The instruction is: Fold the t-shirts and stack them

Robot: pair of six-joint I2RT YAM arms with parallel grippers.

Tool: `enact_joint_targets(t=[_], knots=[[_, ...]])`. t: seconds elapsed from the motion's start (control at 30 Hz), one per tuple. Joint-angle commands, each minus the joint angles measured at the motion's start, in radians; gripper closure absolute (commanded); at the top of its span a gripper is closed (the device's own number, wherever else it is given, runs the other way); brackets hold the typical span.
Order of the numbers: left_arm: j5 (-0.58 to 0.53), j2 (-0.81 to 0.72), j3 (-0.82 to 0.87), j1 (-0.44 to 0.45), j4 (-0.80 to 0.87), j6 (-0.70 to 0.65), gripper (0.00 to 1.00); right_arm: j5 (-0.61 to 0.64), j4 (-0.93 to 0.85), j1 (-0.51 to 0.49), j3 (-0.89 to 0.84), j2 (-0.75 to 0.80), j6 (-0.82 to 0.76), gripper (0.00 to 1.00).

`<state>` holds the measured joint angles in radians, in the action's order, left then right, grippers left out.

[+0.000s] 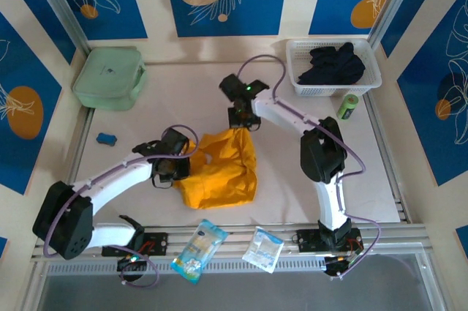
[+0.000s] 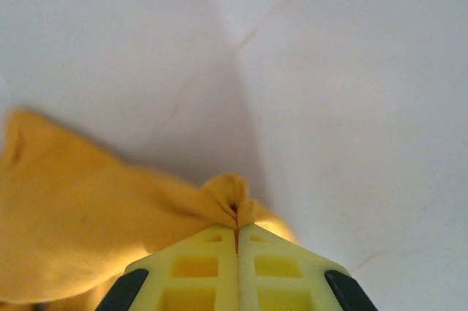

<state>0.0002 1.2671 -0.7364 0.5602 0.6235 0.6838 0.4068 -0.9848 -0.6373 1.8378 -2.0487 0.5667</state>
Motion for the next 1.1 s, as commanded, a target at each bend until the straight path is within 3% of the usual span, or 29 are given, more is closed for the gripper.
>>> enact_joint_targets(t=[0.0, 0.23, 0.27, 0.33, 0.37, 0.4, 0.5, 0.63, 0.73, 0.9, 1.07], knots=[[0.027, -0.038, 0.026, -0.002, 0.053, 0.017, 1.0, 0.026, -0.004, 0.084, 0.089, -0.011, -0.066, 1.0], [0.108, -0.061, 0.062, 0.034, 0.015, 0.053, 0.99, 0.018, -0.016, 0.211, 0.266, -0.162, -0.032, 1.0], [0.126, -0.061, 0.069, 0.051, -0.005, 0.063, 0.87, 0.015, -0.026, 0.222, 0.293, -0.188, -0.023, 0.98], [0.16, -0.059, 0.076, 0.085, -0.046, 0.077, 0.46, -0.01, -0.049, 0.236, 0.339, -0.226, -0.01, 0.68], [0.169, -0.061, 0.074, 0.102, -0.057, 0.084, 0.32, -0.024, -0.057, 0.238, 0.351, -0.231, -0.006, 0.53], [0.17, -0.066, 0.066, 0.117, -0.055, 0.085, 0.23, -0.033, -0.053, 0.234, 0.344, -0.222, -0.003, 0.43], [0.119, -0.111, 0.004, 0.128, 0.036, 0.058, 0.02, -0.042, -0.008, 0.202, 0.25, -0.144, -0.01, 0.3], [-0.077, -0.162, -0.148, 0.095, 0.272, 0.007, 0.0, -0.044, 0.039, 0.145, 0.056, 0.007, -0.001, 0.31], [-0.159, -0.167, -0.221, 0.007, 0.37, -0.024, 0.0, -0.045, 0.078, 0.089, -0.141, 0.14, 0.035, 0.37], [-0.043, -0.103, -0.153, -0.184, 0.275, -0.068, 0.04, -0.041, 0.107, -0.001, -0.417, 0.297, 0.14, 0.48], [0.084, -0.005, -0.036, -0.273, 0.029, -0.046, 0.11, -0.068, 0.163, -0.05, -0.537, 0.311, 0.204, 0.54]])
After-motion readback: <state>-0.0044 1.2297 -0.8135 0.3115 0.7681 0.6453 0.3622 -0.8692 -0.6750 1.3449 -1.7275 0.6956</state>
